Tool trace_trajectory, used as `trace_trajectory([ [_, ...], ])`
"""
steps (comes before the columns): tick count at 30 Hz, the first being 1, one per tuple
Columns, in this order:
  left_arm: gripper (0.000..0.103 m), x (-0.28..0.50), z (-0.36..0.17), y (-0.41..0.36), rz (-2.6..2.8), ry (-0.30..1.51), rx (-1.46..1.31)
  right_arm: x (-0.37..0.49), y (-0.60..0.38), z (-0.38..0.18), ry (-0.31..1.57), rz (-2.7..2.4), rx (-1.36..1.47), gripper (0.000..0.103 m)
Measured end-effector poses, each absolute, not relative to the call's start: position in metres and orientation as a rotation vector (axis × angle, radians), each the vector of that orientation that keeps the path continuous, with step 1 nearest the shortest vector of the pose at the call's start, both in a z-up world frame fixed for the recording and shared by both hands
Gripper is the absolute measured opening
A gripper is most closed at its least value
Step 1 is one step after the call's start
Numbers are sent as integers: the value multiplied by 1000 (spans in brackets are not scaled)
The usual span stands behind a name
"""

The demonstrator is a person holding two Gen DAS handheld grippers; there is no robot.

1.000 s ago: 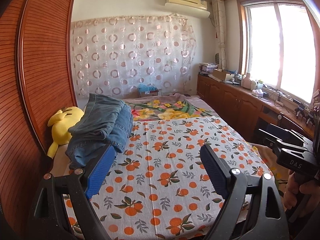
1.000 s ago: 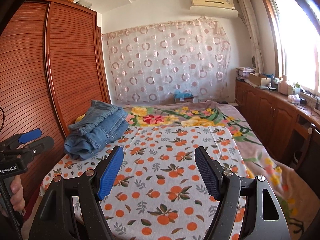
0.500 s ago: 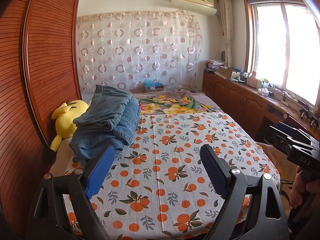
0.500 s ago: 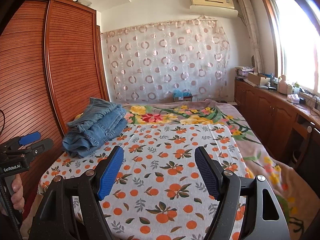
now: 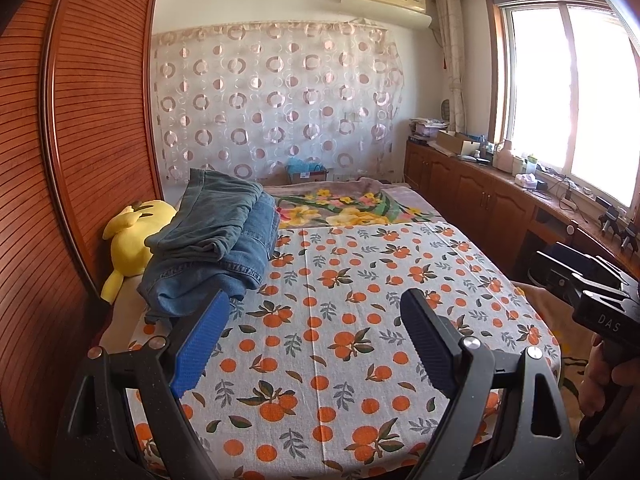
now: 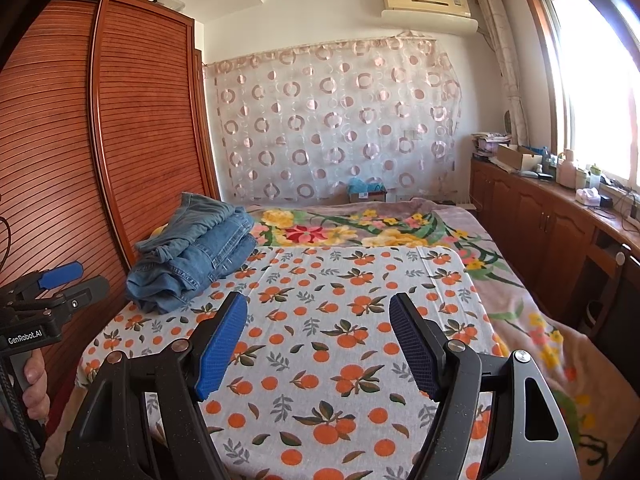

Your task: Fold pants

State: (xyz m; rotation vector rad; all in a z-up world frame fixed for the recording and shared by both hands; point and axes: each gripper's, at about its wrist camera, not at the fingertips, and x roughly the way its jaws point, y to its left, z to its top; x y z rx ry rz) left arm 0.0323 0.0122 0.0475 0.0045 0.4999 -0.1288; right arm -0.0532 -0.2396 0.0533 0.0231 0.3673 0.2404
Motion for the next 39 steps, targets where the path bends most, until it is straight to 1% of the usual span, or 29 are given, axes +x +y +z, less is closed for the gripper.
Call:
trace_trajectory([
  [39,88,31,46,8,-141,489,11,-55,-241,46,363,239,21,76],
])
